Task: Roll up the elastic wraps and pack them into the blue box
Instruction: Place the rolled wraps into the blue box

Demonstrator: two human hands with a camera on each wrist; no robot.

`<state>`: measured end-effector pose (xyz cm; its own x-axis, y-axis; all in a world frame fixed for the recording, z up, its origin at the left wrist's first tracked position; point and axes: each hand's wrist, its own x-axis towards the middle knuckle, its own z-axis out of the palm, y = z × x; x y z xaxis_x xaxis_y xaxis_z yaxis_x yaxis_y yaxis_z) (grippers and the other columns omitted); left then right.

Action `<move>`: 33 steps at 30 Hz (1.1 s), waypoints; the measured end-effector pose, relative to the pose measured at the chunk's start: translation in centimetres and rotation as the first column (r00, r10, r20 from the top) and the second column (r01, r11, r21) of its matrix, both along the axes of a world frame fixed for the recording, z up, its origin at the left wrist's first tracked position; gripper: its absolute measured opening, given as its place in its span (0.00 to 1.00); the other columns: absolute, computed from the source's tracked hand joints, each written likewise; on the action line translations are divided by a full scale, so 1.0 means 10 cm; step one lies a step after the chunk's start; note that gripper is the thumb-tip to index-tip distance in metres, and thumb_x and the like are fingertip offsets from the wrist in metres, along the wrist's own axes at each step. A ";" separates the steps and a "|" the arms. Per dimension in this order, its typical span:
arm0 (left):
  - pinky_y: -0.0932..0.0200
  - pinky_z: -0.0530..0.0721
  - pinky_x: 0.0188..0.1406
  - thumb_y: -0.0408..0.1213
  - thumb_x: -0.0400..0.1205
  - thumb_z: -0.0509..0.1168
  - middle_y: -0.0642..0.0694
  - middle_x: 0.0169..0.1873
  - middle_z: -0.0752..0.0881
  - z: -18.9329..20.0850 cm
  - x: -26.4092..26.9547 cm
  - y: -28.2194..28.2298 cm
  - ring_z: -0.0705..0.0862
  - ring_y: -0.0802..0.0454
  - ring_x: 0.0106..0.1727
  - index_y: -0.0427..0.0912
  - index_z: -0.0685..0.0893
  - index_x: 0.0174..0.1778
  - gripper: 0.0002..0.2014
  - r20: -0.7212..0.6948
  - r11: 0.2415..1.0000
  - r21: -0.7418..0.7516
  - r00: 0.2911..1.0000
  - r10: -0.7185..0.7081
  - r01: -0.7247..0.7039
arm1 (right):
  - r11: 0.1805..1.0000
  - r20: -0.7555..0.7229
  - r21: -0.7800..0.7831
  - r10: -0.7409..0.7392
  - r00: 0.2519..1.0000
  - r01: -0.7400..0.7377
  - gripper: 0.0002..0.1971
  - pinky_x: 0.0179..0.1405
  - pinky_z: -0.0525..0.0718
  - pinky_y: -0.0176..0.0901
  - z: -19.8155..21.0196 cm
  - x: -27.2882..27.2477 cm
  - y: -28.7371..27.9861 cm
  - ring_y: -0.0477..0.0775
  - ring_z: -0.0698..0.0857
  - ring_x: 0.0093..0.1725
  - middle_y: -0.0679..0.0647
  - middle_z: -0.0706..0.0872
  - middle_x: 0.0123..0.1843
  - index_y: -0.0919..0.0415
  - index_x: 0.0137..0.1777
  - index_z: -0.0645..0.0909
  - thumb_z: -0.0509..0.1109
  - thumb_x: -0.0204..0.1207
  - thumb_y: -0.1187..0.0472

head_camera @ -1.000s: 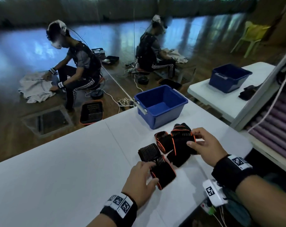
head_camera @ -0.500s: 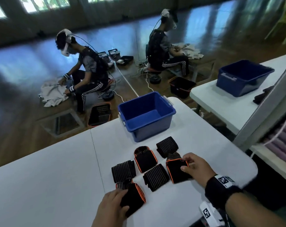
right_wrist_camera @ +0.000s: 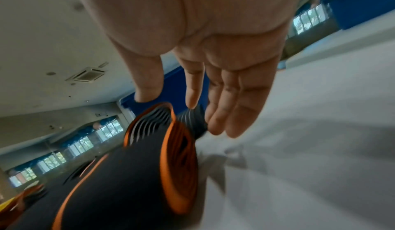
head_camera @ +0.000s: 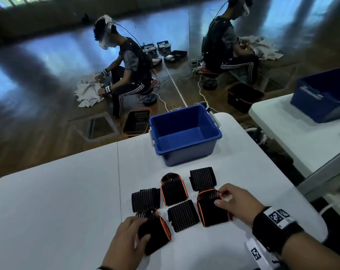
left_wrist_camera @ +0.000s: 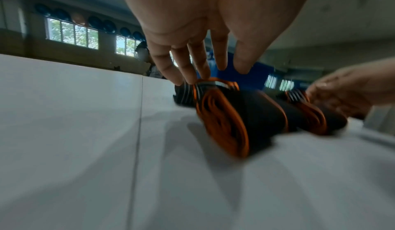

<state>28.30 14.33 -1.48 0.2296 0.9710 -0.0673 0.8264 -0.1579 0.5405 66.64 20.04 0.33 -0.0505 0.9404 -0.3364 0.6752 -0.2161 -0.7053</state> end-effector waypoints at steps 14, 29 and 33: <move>0.45 0.81 0.68 0.55 0.85 0.61 0.44 0.69 0.74 0.78 0.54 2.33 0.84 0.44 0.60 0.55 0.74 0.76 0.23 0.112 0.980 0.013 0.974 0.196 -0.199 | 0.958 0.279 -0.096 0.286 0.917 -0.269 0.21 0.60 0.82 0.43 0.41 -0.12 1.29 0.48 0.84 0.58 0.46 0.83 0.60 0.46 0.65 0.80 0.78 0.72 0.49; 0.47 0.83 0.63 0.49 0.81 0.70 0.46 0.65 0.83 0.68 0.75 2.47 0.84 0.46 0.58 0.50 0.75 0.76 0.27 0.259 0.983 -0.047 0.948 0.183 -0.177 | 0.882 0.377 -0.285 0.464 0.802 -0.376 0.25 0.31 0.82 0.50 0.25 -0.51 1.38 0.52 0.80 0.34 0.51 0.83 0.39 0.48 0.44 0.66 0.82 0.58 0.57; 0.47 0.83 0.63 0.47 0.81 0.70 0.46 0.66 0.83 0.69 0.78 2.46 0.85 0.46 0.58 0.49 0.74 0.78 0.28 0.297 0.983 -0.058 0.937 0.185 -0.176 | 0.901 0.377 -0.265 0.425 0.823 -0.344 0.23 0.29 0.78 0.47 0.35 -0.52 1.30 0.51 0.78 0.33 0.51 0.82 0.37 0.49 0.43 0.66 0.80 0.59 0.58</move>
